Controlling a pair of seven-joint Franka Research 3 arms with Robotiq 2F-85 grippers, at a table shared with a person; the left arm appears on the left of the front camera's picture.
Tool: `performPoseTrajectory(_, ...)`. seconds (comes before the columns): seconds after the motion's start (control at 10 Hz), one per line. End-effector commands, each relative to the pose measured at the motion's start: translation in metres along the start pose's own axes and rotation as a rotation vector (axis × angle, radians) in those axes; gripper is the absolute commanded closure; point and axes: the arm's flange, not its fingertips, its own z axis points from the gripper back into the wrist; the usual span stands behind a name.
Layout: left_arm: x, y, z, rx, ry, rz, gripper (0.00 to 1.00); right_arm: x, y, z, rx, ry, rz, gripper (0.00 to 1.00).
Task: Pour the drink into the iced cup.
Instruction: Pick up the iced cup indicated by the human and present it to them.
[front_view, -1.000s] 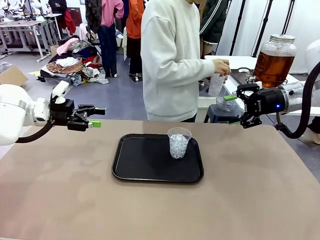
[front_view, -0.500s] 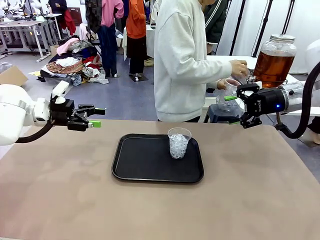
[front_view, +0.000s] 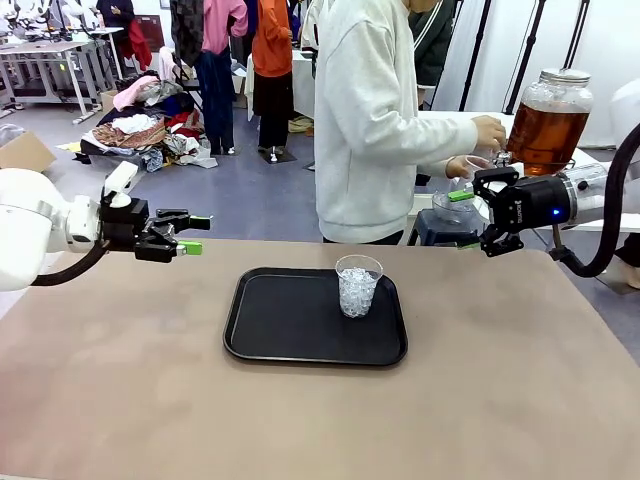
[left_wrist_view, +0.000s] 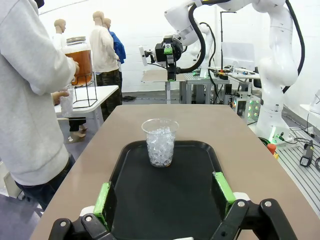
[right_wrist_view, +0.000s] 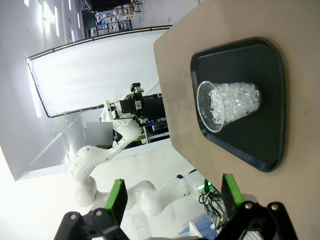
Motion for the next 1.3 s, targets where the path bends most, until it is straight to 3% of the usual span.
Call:
performPoseTrajectory(0.0,0.0011,0.0001,-0.0005,0.0,-0.001,-0.002,0.0,0.0001,0.0018,-0.0003,0.001,0.001,0.003,0.0)
performPoseTrajectory(1.2,0.0011,0.0001,-0.0005,0.0,-0.001,-0.002,0.0,0.0001,0.0018,-0.0003,0.001,0.001,0.003,0.0)
